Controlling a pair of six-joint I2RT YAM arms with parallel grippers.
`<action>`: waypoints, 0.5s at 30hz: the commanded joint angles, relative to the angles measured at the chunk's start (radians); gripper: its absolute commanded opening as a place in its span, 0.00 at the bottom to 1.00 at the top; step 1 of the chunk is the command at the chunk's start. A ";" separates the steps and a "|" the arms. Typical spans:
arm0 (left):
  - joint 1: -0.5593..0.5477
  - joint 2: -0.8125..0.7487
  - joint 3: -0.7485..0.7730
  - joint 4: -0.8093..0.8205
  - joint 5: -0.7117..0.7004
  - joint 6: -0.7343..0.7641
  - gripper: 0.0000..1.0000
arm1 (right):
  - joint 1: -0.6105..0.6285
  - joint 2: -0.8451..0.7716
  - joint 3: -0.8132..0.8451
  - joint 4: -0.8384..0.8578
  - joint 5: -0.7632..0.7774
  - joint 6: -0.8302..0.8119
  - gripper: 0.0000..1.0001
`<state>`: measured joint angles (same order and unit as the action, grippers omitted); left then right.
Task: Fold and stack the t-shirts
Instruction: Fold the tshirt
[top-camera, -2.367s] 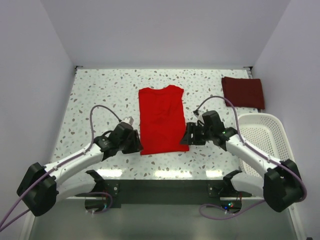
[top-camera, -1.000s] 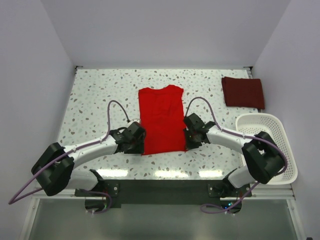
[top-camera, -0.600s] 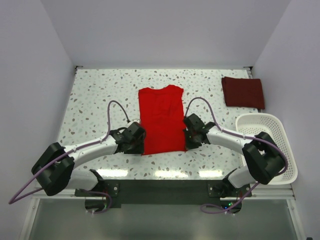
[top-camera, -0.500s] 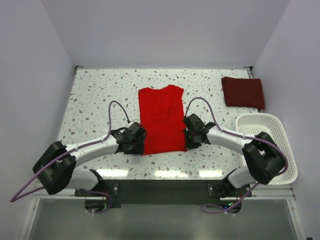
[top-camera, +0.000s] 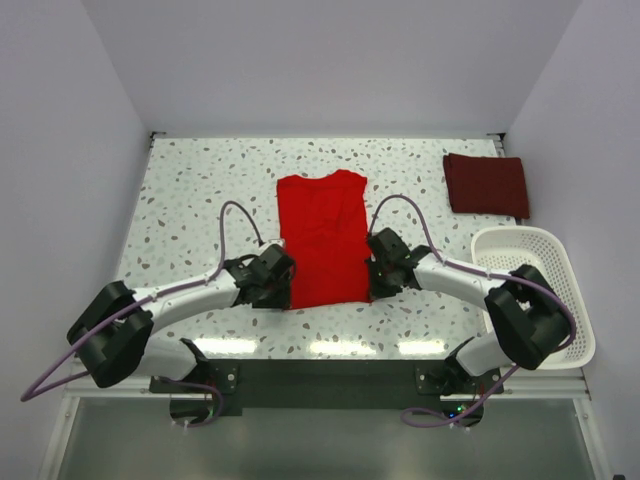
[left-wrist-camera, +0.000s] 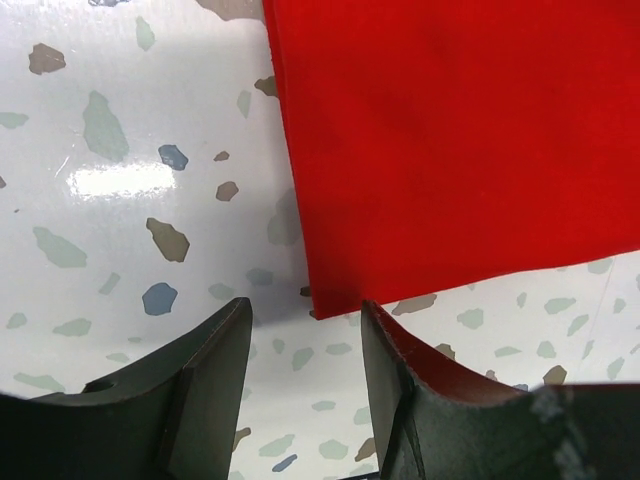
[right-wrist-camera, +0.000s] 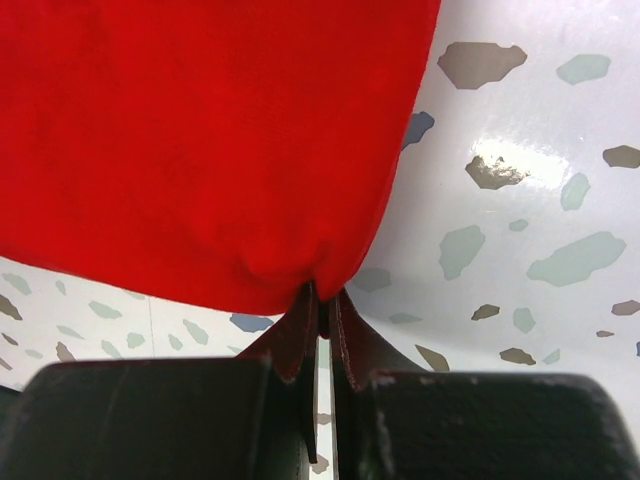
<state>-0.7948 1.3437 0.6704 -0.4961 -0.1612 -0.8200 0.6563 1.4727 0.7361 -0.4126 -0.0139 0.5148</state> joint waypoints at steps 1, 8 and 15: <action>-0.006 -0.006 0.037 0.013 -0.024 -0.016 0.53 | 0.012 0.029 -0.047 -0.015 0.015 -0.016 0.00; -0.018 0.101 0.041 0.039 -0.024 -0.013 0.47 | 0.014 0.023 -0.049 -0.020 0.015 -0.018 0.00; -0.056 0.179 0.047 0.022 -0.041 -0.024 0.36 | 0.014 0.009 -0.052 -0.025 0.015 -0.019 0.00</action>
<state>-0.8318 1.4605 0.7326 -0.4808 -0.1955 -0.8200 0.6567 1.4651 0.7261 -0.3996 -0.0174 0.5144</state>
